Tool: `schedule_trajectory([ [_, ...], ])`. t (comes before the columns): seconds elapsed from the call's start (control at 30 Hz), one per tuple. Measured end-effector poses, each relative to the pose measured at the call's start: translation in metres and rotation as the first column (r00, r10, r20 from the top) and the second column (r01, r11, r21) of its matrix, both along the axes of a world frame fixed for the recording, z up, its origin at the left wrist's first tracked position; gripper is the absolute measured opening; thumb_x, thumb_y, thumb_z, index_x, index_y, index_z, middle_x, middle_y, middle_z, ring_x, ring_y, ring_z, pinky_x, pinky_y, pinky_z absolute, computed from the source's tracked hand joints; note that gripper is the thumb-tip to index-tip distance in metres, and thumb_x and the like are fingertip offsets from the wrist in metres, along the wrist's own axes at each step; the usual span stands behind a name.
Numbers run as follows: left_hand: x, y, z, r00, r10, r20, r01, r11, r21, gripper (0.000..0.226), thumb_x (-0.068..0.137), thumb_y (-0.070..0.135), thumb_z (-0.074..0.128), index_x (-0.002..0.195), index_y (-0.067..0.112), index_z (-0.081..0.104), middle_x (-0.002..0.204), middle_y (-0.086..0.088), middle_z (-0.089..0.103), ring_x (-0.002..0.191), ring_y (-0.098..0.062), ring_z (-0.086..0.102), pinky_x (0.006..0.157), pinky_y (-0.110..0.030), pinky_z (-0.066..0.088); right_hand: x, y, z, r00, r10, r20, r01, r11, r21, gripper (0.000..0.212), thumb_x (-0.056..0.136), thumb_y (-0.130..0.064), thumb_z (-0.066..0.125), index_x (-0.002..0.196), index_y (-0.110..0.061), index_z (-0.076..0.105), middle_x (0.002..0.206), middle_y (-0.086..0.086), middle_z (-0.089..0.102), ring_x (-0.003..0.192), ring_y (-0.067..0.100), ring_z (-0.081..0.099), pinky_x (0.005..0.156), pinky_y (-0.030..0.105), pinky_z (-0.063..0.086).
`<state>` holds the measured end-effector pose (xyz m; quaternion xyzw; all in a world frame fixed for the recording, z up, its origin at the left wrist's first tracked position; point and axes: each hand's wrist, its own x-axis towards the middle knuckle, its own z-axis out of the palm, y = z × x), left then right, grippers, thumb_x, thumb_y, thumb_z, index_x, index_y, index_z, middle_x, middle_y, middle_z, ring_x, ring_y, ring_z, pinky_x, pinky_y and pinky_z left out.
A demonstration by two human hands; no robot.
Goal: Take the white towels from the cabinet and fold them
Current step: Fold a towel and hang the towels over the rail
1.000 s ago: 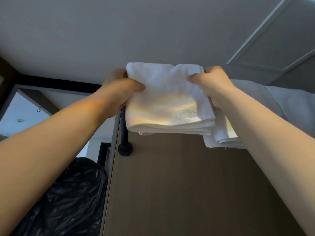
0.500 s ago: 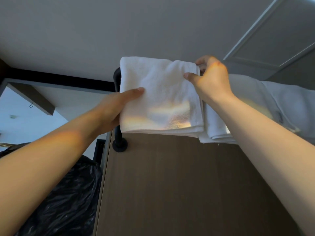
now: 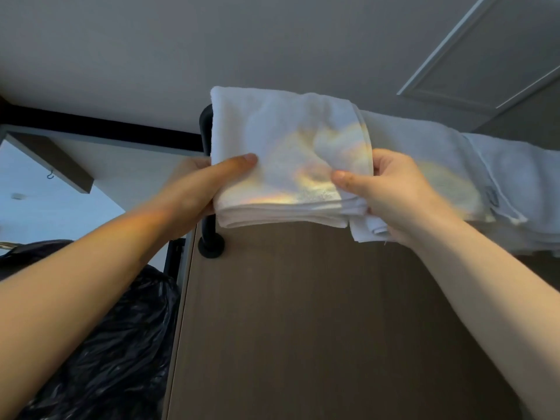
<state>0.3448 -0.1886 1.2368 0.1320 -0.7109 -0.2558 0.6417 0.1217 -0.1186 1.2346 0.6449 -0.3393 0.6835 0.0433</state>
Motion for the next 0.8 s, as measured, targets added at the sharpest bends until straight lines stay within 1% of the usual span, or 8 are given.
schedule_trajectory([
  [0.1,0.004,-0.001,-0.006,0.999,-0.038,0.027,0.039,0.999,-0.008,0.041,0.078,0.034,0.071,0.106,0.003,0.069,0.102,-0.008,0.075,0.092,-0.022,0.072,0.076,-0.029,0.060,0.005,-0.007,0.004,0.995,-0.095,-0.024,0.093,0.994,-0.063,0.018,0.086,-0.015,0.073,0.102,-0.009,0.069,0.094,0.003,0.075,0.087,0.017,0.072,0.081,0.037,0.058],
  [0.2,0.008,0.001,-0.009,0.998,-0.043,0.056,0.043,0.999,0.001,0.028,0.085,0.023,0.066,0.103,0.002,0.070,0.098,-0.007,0.075,0.088,-0.019,0.073,0.075,-0.028,0.060,0.002,-0.010,-0.003,0.995,-0.085,-0.055,0.083,0.996,-0.040,0.018,0.089,-0.021,0.071,0.104,-0.013,0.069,0.094,0.001,0.075,0.084,0.012,0.070,0.068,0.024,0.054],
  [0.27,0.010,0.000,-0.009,0.997,-0.037,0.066,0.035,0.999,0.029,0.023,0.086,0.019,0.065,0.101,0.002,0.069,0.095,-0.006,0.076,0.084,-0.017,0.073,0.071,-0.025,0.060,-0.001,-0.015,-0.009,0.994,-0.097,-0.045,0.097,0.995,0.004,0.021,0.090,-0.028,0.069,0.101,-0.010,0.070,0.095,0.007,0.075,0.081,0.017,0.068,0.064,0.026,0.050],
  [0.33,0.012,0.000,-0.012,0.996,-0.062,0.065,0.058,0.996,0.070,0.022,0.084,0.018,0.066,0.099,0.002,0.069,0.093,-0.004,0.076,0.082,-0.015,0.073,0.068,-0.024,0.059,-0.003,-0.021,-0.018,0.999,-0.018,0.034,0.013,0.989,0.149,0.034,0.092,-0.033,0.066,0.100,-0.001,0.068,0.097,0.016,0.071,0.082,0.022,0.064,0.063,0.029,0.051],
  [0.4,0.015,-0.001,-0.016,0.995,-0.076,0.061,0.070,0.993,0.097,0.025,0.081,0.018,0.067,0.098,0.000,0.068,0.091,-0.004,0.076,0.082,-0.014,0.073,0.068,-0.023,0.059,-0.002,-0.025,-0.029,0.981,0.124,0.149,-0.158,0.957,0.244,0.033,0.095,-0.032,0.062,0.095,0.001,0.064,0.097,0.018,0.065,0.086,0.022,0.063,0.064,0.025,0.055],
  [0.57,0.017,-0.004,-0.023,0.996,-0.087,0.008,0.085,0.988,0.128,0.027,0.073,0.016,0.071,0.093,-0.003,0.067,0.090,-0.006,0.076,0.083,-0.017,0.073,0.073,-0.023,0.059,0.004,-0.031,-0.045,0.887,0.266,0.378,-0.360,0.910,0.204,0.015,0.092,-0.023,0.066,0.089,-0.008,0.064,0.096,0.008,0.063,0.093,0.019,0.063,0.083,0.029,0.057],
  [0.7,0.016,-0.003,-0.026,0.996,-0.089,-0.021,0.091,0.988,0.126,0.022,0.075,0.016,0.071,0.090,-0.001,0.067,0.085,-0.002,0.076,0.080,-0.013,0.073,0.077,-0.023,0.059,0.010,-0.033,-0.050,0.800,0.322,0.507,-0.457,0.874,0.166,0.014,0.089,-0.025,0.070,0.086,-0.014,0.063,0.084,0.001,0.061,0.089,0.015,0.061,0.096,0.036,0.051],
  [0.8,0.015,-0.002,-0.029,0.993,-0.112,-0.041,0.116,0.985,0.124,0.025,0.077,0.018,0.070,0.094,0.001,0.067,0.088,-0.002,0.076,0.084,-0.014,0.073,0.079,-0.025,0.059,0.006,-0.037,-0.057,0.777,0.375,0.506,-0.513,0.843,0.162,0.023,0.088,-0.034,0.071,0.098,-0.014,0.066,0.107,-0.002,0.069,0.108,0.013,0.061,0.103,0.041,0.047],
])
